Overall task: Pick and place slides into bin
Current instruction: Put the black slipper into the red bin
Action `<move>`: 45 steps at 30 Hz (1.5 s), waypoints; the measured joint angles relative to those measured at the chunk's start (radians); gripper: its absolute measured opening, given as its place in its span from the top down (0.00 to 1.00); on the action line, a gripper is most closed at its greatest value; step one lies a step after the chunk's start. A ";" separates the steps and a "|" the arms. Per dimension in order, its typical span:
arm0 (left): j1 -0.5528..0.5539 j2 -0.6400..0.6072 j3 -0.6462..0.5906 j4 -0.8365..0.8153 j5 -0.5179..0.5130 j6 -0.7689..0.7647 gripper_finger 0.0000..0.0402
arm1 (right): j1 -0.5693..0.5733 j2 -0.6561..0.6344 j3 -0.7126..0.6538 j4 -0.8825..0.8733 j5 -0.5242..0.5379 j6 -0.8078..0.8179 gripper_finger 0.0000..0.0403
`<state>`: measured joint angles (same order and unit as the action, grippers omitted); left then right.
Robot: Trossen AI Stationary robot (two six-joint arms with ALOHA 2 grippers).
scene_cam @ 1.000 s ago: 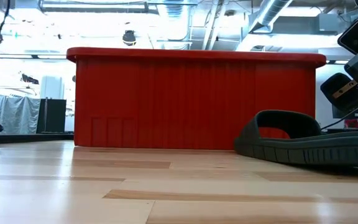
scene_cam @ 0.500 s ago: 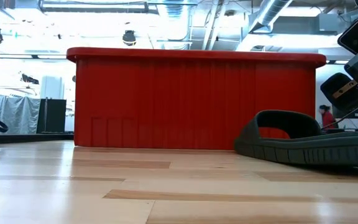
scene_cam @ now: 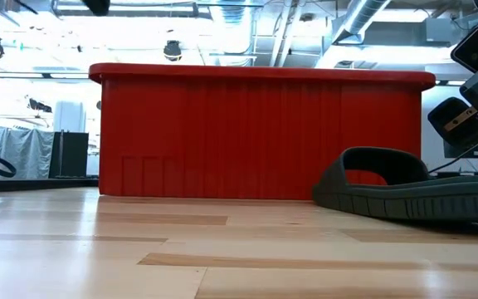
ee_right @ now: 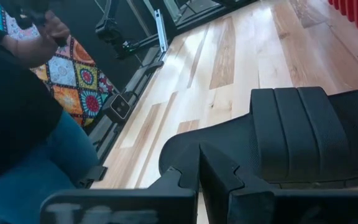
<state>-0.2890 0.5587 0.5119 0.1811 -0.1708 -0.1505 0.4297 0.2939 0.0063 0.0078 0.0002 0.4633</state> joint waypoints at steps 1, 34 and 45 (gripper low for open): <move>-0.014 -0.015 -0.021 0.003 0.004 0.000 0.55 | 0.000 0.000 0.000 0.000 0.000 0.000 1.00; -0.083 -0.049 -0.076 -0.049 -0.080 -0.017 0.55 | 0.000 0.000 0.000 0.039 0.021 0.146 1.00; -0.083 -0.049 -0.076 -0.049 -0.080 -0.045 0.55 | 0.000 0.000 0.000 0.329 0.107 0.330 1.00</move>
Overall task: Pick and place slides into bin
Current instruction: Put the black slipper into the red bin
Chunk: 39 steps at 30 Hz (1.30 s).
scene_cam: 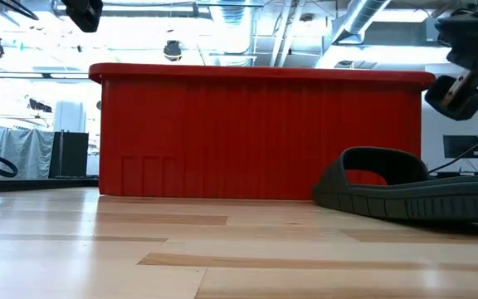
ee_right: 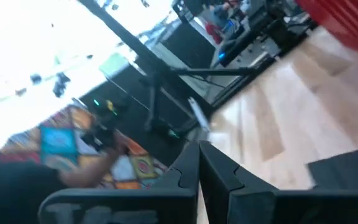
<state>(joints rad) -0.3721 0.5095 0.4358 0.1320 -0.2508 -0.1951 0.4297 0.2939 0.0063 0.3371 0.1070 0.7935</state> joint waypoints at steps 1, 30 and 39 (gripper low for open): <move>0.000 0.000 0.000 -0.001 0.000 0.000 0.55 | 0.000 0.000 0.000 0.008 0.000 0.035 1.00; 0.000 0.000 0.000 -0.011 0.058 -0.001 0.55 | 0.116 0.247 0.623 -0.478 0.116 -0.454 1.00; 0.000 0.000 0.001 -0.012 0.076 -0.001 0.55 | 0.082 0.559 1.097 -1.230 0.210 -0.367 1.00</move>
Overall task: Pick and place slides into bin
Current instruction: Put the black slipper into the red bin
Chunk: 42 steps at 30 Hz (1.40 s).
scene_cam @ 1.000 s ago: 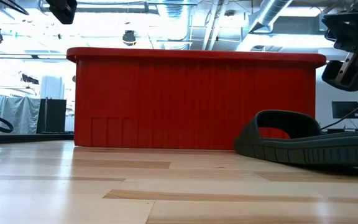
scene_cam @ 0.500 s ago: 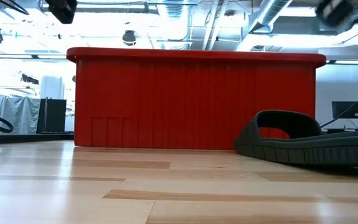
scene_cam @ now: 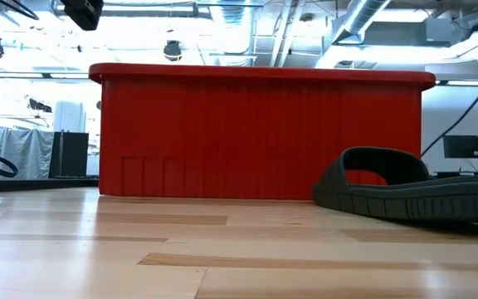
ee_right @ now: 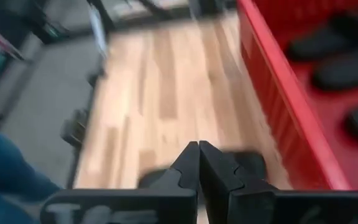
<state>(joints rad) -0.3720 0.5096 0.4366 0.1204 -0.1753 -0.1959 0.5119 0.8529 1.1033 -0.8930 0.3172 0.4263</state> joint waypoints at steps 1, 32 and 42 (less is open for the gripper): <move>0.000 0.000 0.000 -0.002 0.009 0.000 0.55 | -0.004 0.028 0.029 -0.054 0.000 0.019 1.00; 0.000 0.000 0.000 0.004 0.157 -0.029 0.55 | 0.110 0.778 0.070 0.059 -0.288 0.258 0.47; 0.000 0.000 0.000 0.005 0.171 -0.050 0.55 | 0.123 0.969 0.070 0.103 -0.297 0.225 0.39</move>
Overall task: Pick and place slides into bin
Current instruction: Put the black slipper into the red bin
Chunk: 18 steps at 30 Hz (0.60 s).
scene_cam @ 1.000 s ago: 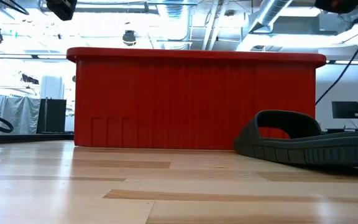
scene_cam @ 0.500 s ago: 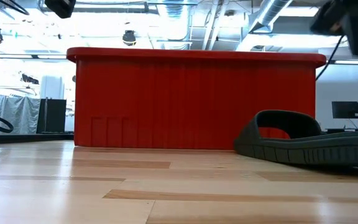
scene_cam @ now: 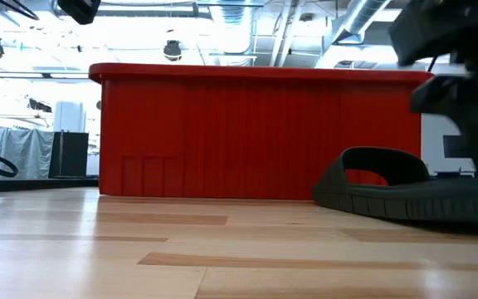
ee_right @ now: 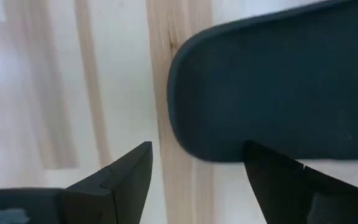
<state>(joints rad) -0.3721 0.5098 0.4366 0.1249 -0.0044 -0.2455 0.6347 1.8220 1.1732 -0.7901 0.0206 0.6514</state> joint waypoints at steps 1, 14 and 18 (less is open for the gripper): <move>0.000 0.000 0.000 0.000 0.000 -0.003 0.55 | 0.000 0.016 0.000 0.013 0.000 -0.012 0.39; 0.000 0.000 0.000 -0.007 0.027 -0.010 0.55 | 0.003 0.115 0.006 0.051 0.088 -0.077 0.39; 0.000 0.000 0.000 -0.009 0.026 -0.010 0.55 | 0.004 0.140 0.009 0.054 0.127 -0.080 0.43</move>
<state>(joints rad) -0.3721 0.5095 0.4366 0.1158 0.0219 -0.2552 0.6389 1.9622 1.1820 -0.7365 0.1478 0.5711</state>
